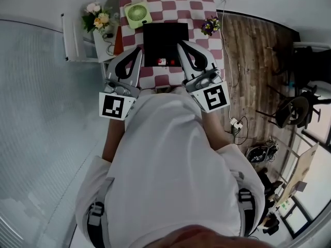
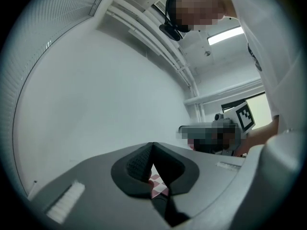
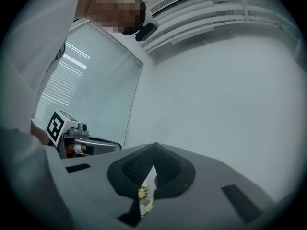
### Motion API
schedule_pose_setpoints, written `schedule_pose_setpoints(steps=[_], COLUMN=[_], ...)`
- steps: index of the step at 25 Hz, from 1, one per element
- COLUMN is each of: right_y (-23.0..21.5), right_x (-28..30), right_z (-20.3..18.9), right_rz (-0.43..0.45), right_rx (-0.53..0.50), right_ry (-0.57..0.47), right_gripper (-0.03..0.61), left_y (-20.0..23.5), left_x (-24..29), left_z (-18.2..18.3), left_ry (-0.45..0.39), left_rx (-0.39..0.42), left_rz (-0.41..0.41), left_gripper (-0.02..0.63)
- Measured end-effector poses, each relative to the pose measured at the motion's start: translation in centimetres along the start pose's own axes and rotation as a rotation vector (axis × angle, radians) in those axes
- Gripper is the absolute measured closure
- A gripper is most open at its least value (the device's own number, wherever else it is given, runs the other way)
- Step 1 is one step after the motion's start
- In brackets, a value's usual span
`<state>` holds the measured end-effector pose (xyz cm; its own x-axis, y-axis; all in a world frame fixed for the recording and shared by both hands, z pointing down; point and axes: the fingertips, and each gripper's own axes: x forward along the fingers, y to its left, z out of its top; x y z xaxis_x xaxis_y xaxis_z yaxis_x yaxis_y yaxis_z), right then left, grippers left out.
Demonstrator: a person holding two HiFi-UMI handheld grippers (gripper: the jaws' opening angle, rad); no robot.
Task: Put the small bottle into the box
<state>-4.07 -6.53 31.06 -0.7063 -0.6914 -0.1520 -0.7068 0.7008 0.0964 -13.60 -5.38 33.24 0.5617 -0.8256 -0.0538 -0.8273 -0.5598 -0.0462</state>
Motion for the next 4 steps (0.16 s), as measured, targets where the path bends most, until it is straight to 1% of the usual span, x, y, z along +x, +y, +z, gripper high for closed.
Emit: schedule_pose_setpoints(steps=[4], right_y=[-1.6], right_x=[0.0], right_z=[0.2], right_rz=[-0.006], right_rx=[0.040], right_ry=[-0.003], right_gripper=[0.581], left_y=[-1.2], left_x=[2.1], left_z=[-0.1], left_ry=[0.003], left_rx=[0.009], left_rz=[-0.017], left_gripper=[0.614])
